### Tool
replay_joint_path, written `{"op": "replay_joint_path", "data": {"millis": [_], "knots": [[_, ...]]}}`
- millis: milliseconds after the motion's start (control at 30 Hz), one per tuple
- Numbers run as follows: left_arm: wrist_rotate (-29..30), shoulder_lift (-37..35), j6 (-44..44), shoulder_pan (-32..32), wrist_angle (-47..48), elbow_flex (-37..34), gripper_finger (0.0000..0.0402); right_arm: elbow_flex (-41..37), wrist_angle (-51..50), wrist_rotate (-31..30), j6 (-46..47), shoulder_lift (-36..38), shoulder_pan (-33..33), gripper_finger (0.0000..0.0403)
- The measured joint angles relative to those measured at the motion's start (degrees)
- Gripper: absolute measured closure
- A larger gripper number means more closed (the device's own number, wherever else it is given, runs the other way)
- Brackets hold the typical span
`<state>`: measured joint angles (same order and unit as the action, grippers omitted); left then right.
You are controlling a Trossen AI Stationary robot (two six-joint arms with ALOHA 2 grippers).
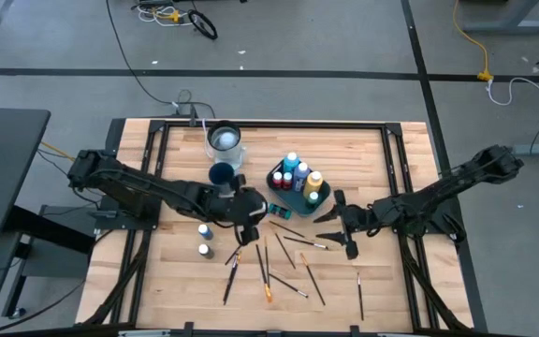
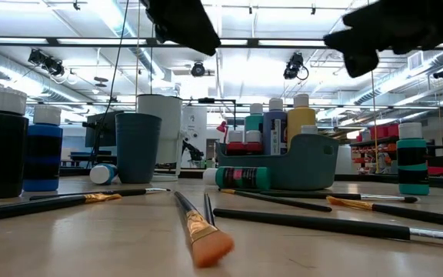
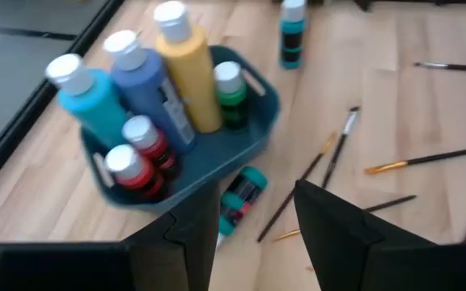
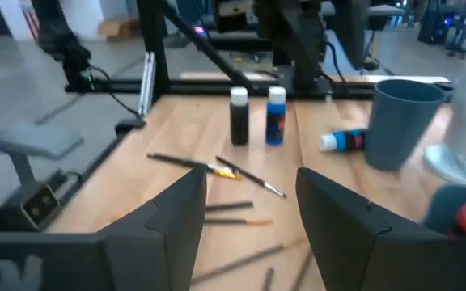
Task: Pick & Place Paint Supplies
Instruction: Put the small light blue paint bottle into the blue bin
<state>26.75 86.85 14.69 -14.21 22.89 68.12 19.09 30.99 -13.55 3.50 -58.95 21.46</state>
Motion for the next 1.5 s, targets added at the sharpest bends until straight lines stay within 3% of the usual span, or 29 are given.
{"op": "replay_joint_path", "data": {"millis": [167,267,367,533,1000,1267,1500], "knots": [[-0.74,0.00,-0.38,0.14,-1.88,0.00,0.0233,-0.02,-18.80,-7.33,-4.36,10.30,0.95,0.0208],[-0.65,0.00,-1.04,0.39,-3.46,0.00,0.0231,0.25,-27.55,-7.23,-1.17,15.43,0.95,0.0208],[-0.41,0.00,-2.20,0.74,-4.17,0.00,0.0231,3.86,-42.82,-6.41,4.73,18.75,0.95,0.0208],[2.12,0.00,-2.31,2.38,-7.10,0.00,0.0230,9.97,-60.58,-6.19,11.93,18.87,0.88,0.0208],[2.96,0.00,-7.92,12.30,-6.62,0.00,0.0230,7.39,-63.63,-6.57,14.45,15.07,-3.29,0.0208],[-2.33,0.00,-8.10,16.15,-6.68,0.00,0.0230,7.35,-71.74,-2.22,21.20,15.03,-4.98,0.0208],[-3.03,0.00,-8.52,17.18,-6.73,0.02,0.0230,7.34,-71.36,-0.81,22.20,14.57,-5.80,0.0208]]}}
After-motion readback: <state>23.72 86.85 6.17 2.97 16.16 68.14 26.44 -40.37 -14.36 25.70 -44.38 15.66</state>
